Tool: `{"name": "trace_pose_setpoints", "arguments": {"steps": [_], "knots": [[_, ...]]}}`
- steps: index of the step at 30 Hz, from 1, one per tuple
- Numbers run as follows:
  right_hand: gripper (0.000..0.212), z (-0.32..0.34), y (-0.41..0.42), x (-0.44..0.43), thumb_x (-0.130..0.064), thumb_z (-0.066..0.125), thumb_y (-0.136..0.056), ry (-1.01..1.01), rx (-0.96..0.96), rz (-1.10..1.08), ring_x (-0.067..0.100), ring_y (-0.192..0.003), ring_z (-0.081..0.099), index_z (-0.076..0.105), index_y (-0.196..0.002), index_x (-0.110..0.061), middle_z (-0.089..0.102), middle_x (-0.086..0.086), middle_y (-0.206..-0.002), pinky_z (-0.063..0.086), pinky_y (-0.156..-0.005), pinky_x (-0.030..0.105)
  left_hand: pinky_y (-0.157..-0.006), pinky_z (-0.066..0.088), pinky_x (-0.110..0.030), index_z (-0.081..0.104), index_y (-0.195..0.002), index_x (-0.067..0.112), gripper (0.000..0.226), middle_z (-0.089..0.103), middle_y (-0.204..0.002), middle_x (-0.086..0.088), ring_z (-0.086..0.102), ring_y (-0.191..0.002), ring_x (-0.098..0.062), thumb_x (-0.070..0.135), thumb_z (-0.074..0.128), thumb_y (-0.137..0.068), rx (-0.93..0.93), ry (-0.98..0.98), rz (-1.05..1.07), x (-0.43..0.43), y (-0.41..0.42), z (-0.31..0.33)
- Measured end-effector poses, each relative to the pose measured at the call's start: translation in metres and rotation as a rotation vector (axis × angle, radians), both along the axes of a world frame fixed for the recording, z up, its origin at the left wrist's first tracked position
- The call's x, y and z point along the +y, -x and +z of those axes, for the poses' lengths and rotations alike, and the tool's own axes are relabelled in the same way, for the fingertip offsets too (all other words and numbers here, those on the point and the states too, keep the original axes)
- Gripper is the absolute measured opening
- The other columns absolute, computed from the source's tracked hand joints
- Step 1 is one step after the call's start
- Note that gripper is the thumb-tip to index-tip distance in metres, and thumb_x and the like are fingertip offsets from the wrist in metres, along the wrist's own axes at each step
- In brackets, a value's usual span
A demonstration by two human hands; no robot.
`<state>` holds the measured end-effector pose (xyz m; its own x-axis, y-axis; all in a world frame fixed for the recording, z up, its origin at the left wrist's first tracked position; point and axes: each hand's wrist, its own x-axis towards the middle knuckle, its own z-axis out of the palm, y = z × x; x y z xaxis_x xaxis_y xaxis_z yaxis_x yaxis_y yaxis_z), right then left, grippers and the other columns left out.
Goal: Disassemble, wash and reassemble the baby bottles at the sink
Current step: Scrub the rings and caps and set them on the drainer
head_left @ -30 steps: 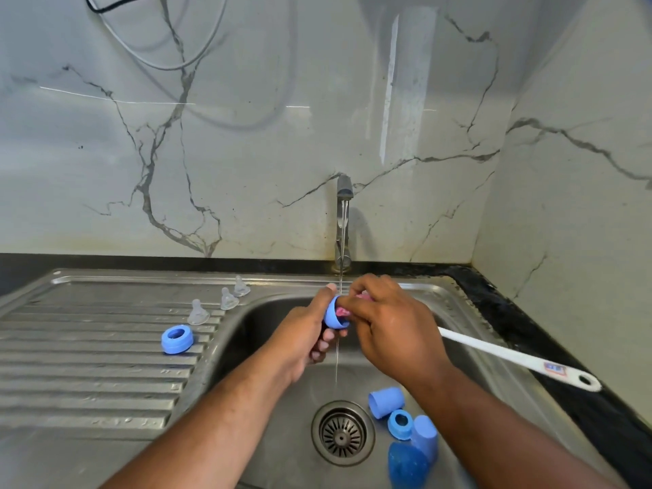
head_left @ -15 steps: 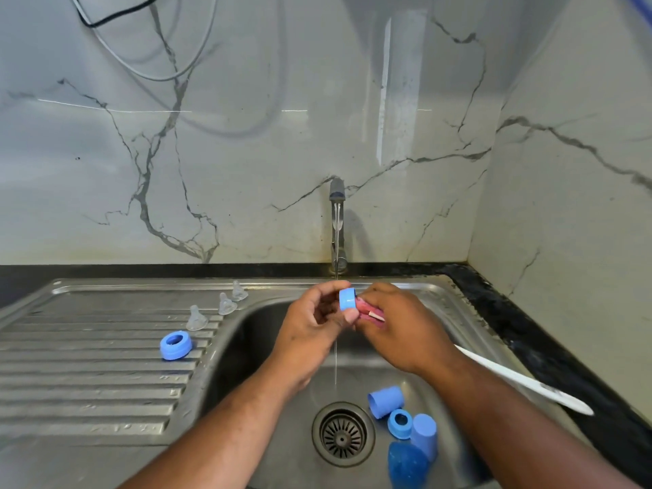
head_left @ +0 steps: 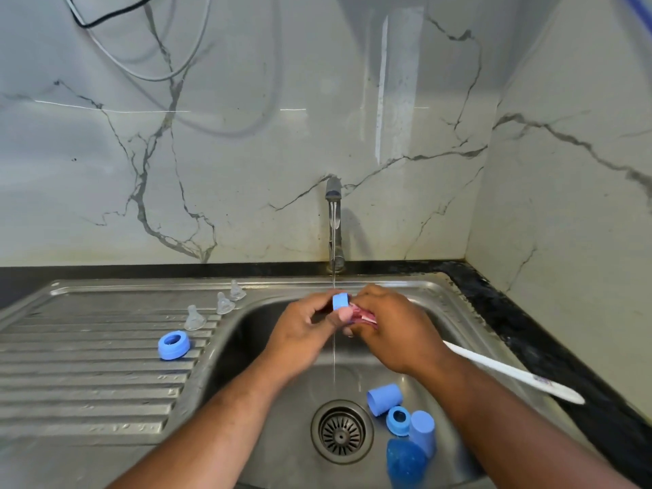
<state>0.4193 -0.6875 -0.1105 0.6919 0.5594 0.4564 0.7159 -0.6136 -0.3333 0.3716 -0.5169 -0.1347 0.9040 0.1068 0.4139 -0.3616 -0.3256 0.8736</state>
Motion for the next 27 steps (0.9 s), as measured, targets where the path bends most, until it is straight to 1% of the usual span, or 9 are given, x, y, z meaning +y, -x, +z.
{"name": "trace_pose_setpoints", "arguments": {"steps": [2, 5, 9, 12, 15, 17, 20, 25, 27], "knots": [[0.005, 0.003, -0.003, 0.0, -0.036, 0.071, -0.09, -0.025, 0.121, 0.037, 0.01, -0.085, 0.056, 0.068, -0.092, -0.033, 0.058, -0.011, -0.095, 0.046, -0.071, 0.029, -0.099, 0.047, -0.02, 0.07, -0.127, 0.02, 0.042, 0.068, -0.119, 0.005, 0.064, -0.113, -0.008, 0.026, 0.076, -0.086, -0.114, -0.173, 0.005, 0.003, 0.001, 0.001], [0.016, 0.008, -0.008, -0.009, -0.027, 0.078, -0.086, -0.068, 0.246, 0.151, 0.01, -0.082, 0.058, 0.065, -0.08, -0.034, 0.059, -0.009, -0.088, 0.048, -0.072, 0.032, -0.1, 0.044, -0.014, 0.068, -0.131, 0.02, 0.047, 0.063, -0.123, 0.005, 0.061, -0.117, -0.009, 0.015, 0.079, -0.085, -0.164, -0.238, -0.018, 0.005, 0.002, 0.001], [0.007, 0.006, -0.01, -0.021, -0.03, 0.069, -0.089, -0.026, 0.147, 0.081, 0.01, -0.086, 0.057, 0.068, -0.097, -0.03, 0.054, -0.012, -0.095, 0.051, -0.08, 0.042, -0.098, 0.051, -0.024, 0.064, -0.13, 0.023, 0.047, 0.071, -0.118, 0.004, 0.068, -0.11, -0.01, 0.018, 0.08, -0.085, -0.026, -0.066, -0.011, 0.002, -0.001, -0.002], [0.023, 0.009, -0.011, -0.027, -0.031, 0.064, -0.092, -0.067, -0.039, -0.051, 0.009, -0.095, 0.055, 0.065, -0.115, -0.035, 0.05, -0.016, -0.107, 0.051, -0.08, 0.036, -0.088, 0.057, -0.03, 0.058, -0.126, 0.016, 0.043, 0.075, -0.109, -0.005, 0.073, -0.094, -0.014, 0.016, 0.076, -0.087, 0.098, 0.188, -0.014, 0.0, -0.001, -0.003], [0.043, 0.013, -0.006, -0.025, -0.019, 0.063, -0.091, -0.109, -0.165, 0.015, 0.005, -0.104, 0.051, 0.061, -0.131, -0.035, 0.048, -0.015, -0.118, 0.049, -0.077, 0.026, -0.08, 0.055, -0.027, 0.069, -0.108, 0.004, 0.031, 0.074, -0.095, -0.007, 0.068, -0.081, -0.014, 0.027, 0.07, -0.087, 0.12, 0.21, -0.071, -0.004, 0.001, -0.002], [0.05, 0.009, -0.001, -0.021, -0.013, 0.061, -0.091, -0.057, -0.234, 0.099, 0.006, -0.109, 0.048, 0.056, -0.136, -0.035, 0.047, -0.011, -0.122, 0.05, -0.075, 0.025, -0.079, 0.055, -0.027, 0.072, -0.108, 0.0, 0.034, 0.072, -0.093, -0.01, 0.064, -0.081, -0.015, 0.029, 0.065, -0.09, 0.125, 0.261, -0.142, -0.006, 0.002, -0.004], [0.056, 0.004, -0.005, -0.02, -0.014, 0.06, -0.094, -0.036, -0.231, 0.123, 0.008, -0.108, 0.047, 0.048, -0.14, -0.044, 0.049, -0.009, -0.122, 0.05, -0.071, 0.026, -0.077, 0.054, -0.029, 0.07, -0.114, 0.0, 0.039, 0.069, -0.096, -0.012, 0.062, -0.079, -0.016, 0.03, 0.062, -0.091, 0.156, 0.391, -0.205, -0.009, 0.003, -0.002], [0.049, 0.002, -0.007, -0.019, -0.029, 0.06, -0.098, 0.033, -0.205, 0.058, 0.006, -0.093, 0.049, 0.049, -0.142, -0.048, 0.05, -0.013, -0.112, 0.033, -0.065, 0.015, -0.067, 0.054, -0.027, 0.071, -0.103, -0.001, 0.04, 0.064, -0.081, -0.009, 0.054, -0.066, -0.012, 0.035, 0.059, -0.09, 0.217, 0.476, -0.229, -0.009, 0.003, 0.0], [0.043, 0.002, -0.008, -0.018, -0.037, 0.06, -0.098, 0.038, -0.187, 0.034, 0.007, -0.09, 0.051, 0.053, -0.139, -0.047, 0.05, -0.013, -0.109, 0.041, -0.065, 0.021, -0.067, 0.053, -0.027, 0.071, -0.102, -0.002, 0.043, 0.064, -0.08, -0.009, 0.053, -0.066, -0.012, 0.038, 0.06, -0.089, 0.217, 0.458, -0.238, -0.009, 0.003, -0.001]]}}
